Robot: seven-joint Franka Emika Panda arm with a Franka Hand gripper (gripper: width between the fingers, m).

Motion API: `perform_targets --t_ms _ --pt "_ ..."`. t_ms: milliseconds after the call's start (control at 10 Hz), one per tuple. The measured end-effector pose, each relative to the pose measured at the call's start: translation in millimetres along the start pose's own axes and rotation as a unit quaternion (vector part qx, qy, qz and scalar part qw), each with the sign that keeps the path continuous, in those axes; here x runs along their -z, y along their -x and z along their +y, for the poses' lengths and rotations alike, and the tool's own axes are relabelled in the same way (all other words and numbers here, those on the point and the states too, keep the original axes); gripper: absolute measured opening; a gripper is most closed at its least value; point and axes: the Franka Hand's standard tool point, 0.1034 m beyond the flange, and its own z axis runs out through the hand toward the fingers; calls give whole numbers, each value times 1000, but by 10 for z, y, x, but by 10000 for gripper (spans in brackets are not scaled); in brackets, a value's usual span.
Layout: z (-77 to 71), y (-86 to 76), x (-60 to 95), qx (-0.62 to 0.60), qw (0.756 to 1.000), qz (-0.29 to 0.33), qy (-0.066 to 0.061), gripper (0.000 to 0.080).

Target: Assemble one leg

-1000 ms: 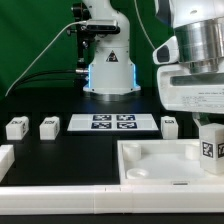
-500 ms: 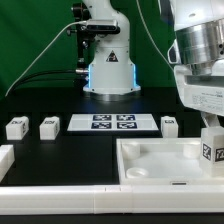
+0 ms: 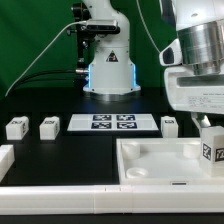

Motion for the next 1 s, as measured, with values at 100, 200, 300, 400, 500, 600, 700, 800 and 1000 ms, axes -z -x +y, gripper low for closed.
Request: perform_targets --t_ms 100,200,300,400,500,600,700,800,1000 --pt "4 -7 -2 69 998 0 0 649" --pt "28 -6 -24 138 990 0 2 649" --pt "62 -4 -55 201 980 3 5 649" --pt "91 -17 -67 254 967 4 7 649" --pt "104 -51 -62 316 949 4 7 649" --pt "105 -59 -60 349 937 5 8 649" --pt "100 -56 -57 410 912 7 13 649" --pt "75 -33 -38 465 885 12 21 649" --pt "42 -1 -20 566 824 20 36 649"
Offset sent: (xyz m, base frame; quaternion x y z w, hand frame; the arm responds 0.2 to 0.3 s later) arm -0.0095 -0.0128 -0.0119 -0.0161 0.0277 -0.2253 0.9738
